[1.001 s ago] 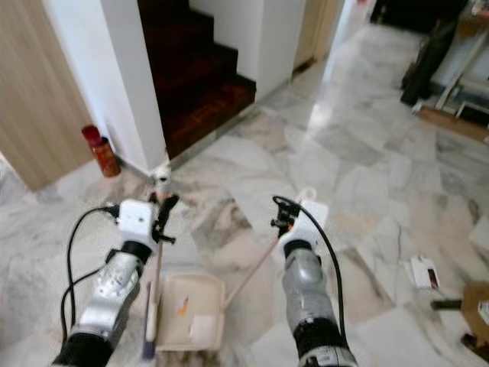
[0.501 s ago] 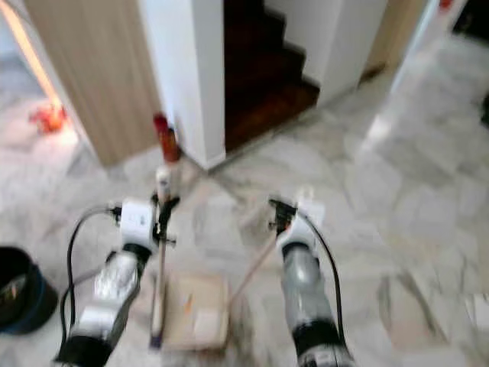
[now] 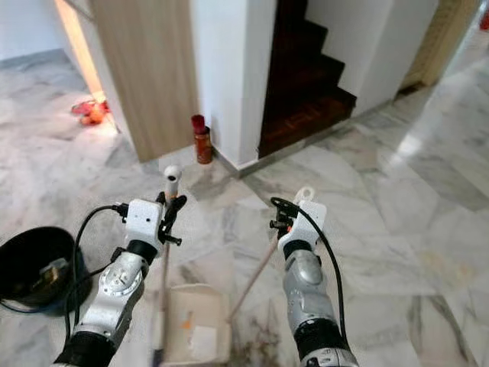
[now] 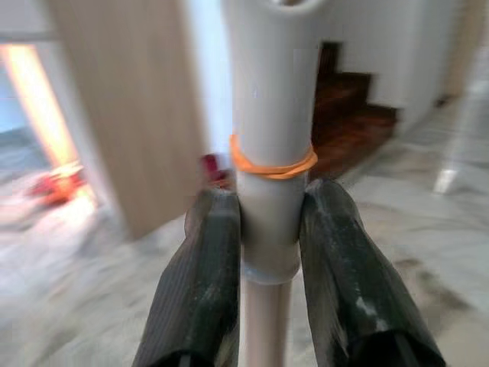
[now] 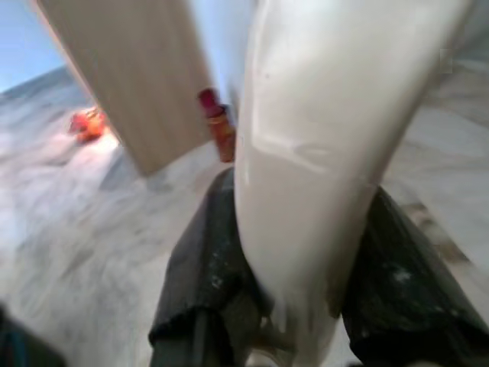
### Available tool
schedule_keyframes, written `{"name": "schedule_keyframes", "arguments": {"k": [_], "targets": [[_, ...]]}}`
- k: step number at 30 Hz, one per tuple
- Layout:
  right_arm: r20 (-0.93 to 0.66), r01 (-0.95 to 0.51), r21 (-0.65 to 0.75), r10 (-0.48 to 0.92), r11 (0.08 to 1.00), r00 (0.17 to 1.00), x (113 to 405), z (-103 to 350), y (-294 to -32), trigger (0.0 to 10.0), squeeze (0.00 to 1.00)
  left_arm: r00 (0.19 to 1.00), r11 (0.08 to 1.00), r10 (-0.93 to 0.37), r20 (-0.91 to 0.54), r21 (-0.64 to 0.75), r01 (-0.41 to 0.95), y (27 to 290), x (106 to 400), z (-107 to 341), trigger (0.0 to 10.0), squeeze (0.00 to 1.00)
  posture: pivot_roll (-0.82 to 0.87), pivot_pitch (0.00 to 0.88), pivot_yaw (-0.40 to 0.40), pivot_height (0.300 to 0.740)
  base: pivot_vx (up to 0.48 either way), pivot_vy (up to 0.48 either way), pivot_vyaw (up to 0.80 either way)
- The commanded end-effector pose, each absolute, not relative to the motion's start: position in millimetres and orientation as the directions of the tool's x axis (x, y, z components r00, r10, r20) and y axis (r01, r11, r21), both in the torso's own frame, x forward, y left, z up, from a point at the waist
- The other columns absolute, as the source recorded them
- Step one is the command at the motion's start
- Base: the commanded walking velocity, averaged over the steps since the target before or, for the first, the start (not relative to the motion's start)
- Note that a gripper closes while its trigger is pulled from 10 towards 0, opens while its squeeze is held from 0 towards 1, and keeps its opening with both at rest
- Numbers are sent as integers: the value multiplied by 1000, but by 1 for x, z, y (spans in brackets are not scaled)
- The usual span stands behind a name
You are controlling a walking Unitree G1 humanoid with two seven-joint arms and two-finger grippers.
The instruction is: Sweep floor
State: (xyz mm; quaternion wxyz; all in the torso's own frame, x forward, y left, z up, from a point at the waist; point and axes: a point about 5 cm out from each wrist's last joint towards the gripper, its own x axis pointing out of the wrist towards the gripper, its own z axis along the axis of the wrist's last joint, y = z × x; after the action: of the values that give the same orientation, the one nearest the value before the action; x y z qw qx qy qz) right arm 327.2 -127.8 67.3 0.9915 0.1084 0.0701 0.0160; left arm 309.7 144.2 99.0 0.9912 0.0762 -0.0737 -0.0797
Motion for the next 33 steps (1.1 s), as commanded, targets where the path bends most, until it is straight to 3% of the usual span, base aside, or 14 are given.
{"name": "schedule_keyframes", "arguments": {"k": [1,9,33], "targets": [[-93,-17,275,45,961,995,331,77,-125,10000,0,963,972,-197,183,162,168,134,312,110,10000,0,106,0,-48,740,0,266,0],[-97,-15,273,43,962,994,330,75,-127,10000,0,964,972,-197,180,161,169,133,311,110,10000,0,106,0,-49,740,0,265,63],[-101,-14,274,43,962,994,329,75,-126,10000,0,966,973,-193,175,161,165,134,309,109,10000,0,108,0,-48,740,0,217,788]]}}
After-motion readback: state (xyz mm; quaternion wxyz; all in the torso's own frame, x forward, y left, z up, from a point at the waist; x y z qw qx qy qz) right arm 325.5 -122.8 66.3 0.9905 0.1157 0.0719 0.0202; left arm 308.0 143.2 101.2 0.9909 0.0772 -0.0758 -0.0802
